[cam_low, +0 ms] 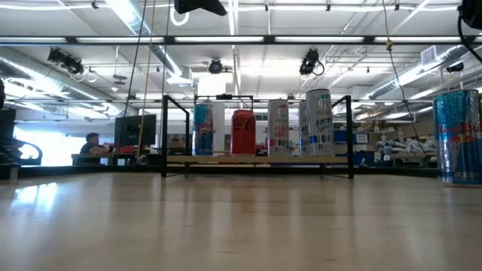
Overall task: Place canned beverage on shelf
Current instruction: Put the white-pink soda can on the shelf aligned with the other white-pink soda can
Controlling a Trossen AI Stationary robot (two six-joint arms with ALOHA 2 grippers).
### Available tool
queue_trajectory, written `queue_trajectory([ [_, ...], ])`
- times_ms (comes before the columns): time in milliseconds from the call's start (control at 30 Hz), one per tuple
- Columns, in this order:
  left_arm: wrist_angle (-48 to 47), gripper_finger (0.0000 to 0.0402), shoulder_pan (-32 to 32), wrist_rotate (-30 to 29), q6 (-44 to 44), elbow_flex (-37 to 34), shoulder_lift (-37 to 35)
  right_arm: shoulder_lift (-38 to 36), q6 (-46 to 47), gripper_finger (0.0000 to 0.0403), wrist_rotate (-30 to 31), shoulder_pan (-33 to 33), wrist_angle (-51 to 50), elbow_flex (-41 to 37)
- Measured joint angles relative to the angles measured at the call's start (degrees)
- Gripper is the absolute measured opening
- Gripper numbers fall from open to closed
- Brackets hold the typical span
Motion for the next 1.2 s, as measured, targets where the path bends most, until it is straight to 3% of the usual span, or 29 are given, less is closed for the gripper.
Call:
queue_trajectory([
  [267,0.0,0.0316,0.0,0.0,0.0,0.0,0.0,3.6,2.2,0.0347,-1.3,2.5,0.3,0.0],
  [967,0.1,0.0316,0.0,0.0,0.0,0.0,0.0,8.5,2.9,0.0347,-7.2,1.0,0.3,0.0],
  [1200,0.1,0.0316,0.0,0.0,0.0,0.0,0.0,8.5,2.0,0.0347,-5.5,0.1,-0.1,0.0],
])
